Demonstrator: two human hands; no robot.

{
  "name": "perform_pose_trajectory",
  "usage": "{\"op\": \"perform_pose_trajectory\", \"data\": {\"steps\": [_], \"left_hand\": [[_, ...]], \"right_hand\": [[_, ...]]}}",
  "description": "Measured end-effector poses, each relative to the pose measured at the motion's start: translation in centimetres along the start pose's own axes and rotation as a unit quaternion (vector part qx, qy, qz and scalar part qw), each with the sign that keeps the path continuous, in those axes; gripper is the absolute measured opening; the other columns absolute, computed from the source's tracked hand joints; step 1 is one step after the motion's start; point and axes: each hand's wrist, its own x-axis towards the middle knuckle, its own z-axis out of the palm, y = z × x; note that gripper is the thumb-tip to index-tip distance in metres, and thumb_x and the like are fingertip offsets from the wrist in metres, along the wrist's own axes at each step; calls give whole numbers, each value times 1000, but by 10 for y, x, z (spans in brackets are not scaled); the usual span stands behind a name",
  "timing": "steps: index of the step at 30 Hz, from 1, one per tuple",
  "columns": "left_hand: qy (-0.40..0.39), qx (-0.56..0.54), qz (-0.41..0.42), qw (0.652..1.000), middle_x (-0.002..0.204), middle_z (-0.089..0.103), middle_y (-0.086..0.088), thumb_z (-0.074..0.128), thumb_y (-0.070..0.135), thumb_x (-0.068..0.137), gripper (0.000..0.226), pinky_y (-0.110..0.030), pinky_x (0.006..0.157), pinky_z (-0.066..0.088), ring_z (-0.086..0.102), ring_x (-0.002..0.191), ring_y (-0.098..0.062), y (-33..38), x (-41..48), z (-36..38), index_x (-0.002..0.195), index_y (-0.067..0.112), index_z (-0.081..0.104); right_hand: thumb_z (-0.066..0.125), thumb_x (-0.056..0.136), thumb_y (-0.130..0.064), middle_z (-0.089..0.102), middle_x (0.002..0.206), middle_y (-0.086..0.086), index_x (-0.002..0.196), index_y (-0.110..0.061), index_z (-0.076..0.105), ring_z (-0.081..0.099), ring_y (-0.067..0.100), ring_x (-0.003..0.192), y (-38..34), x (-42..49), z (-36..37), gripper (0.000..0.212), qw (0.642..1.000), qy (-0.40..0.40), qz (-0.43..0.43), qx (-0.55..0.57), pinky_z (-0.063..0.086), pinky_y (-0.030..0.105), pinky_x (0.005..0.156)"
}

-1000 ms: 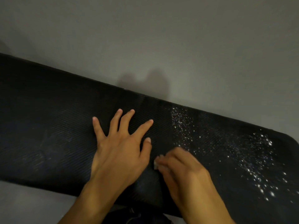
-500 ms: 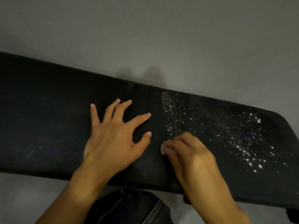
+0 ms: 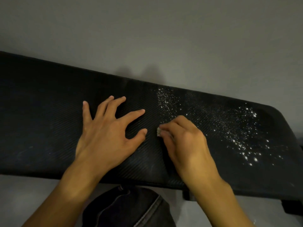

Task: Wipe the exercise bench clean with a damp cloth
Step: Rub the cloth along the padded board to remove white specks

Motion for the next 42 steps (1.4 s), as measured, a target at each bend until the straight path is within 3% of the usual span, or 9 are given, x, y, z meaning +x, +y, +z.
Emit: {"op": "perform_pose_trajectory", "data": {"steps": [6,9,12,20,27,34,38,42], "left_hand": [[2,-7,-8,1000,164,31,3,30,80,85,65,-67,122,-2,15,156,-20,-1,0,0,143,57,46],[-5,-8,-7,1000,164,30,4,29,81,84,66,-67,122,-4,14,157,-19,-2,2,-2,144,59,44],[-6,-8,-11,1000,164,30,5,28,81,83,66,-66,122,-5,14,157,-19,-1,0,-3,144,59,44],[-14,-13,-16,1000,166,24,6,23,82,83,68,-64,123,-8,8,157,-18,-1,2,-4,146,61,39],[-21,2,-18,1000,167,19,7,20,82,85,68,-64,123,-9,4,158,-17,-2,3,-4,148,62,33],[-12,17,-16,1000,168,19,4,21,80,87,67,-66,122,-7,3,158,-20,0,3,0,151,61,29],[-20,17,-11,1000,168,21,3,24,79,88,65,-68,121,-6,6,158,-21,-1,4,1,150,60,31],[-17,14,-13,1000,168,22,3,23,79,88,65,-68,122,-5,7,158,-21,-2,4,0,150,60,33]], "right_hand": [[56,96,-27,59,91,-6,99,-20,75,63,15,79,-17,-40,-9,21,999,-9,-14,28,53,28,70],[60,98,-21,59,94,-4,97,-18,73,62,16,84,-4,-9,-6,13,999,-30,-23,17,54,35,74],[64,96,-15,61,98,0,100,-13,74,64,15,85,9,36,4,12,1000,-3,9,-6,57,36,76],[68,94,-18,57,101,-15,105,-23,74,60,1,93,0,4,-13,13,998,-56,-12,34,53,23,80],[64,96,-16,58,103,1,108,-11,73,64,16,86,19,67,9,15,999,-14,10,-38,58,36,77],[64,97,-20,57,102,-9,105,-19,73,61,5,89,7,32,-4,13,999,-44,-23,8,56,25,79],[62,98,-18,59,101,3,102,-12,74,64,18,84,20,88,15,14,998,-3,0,-61,56,33,77],[62,98,-17,58,104,0,105,-14,73,63,14,85,23,102,16,13,999,-10,9,-51,57,33,79]]}}
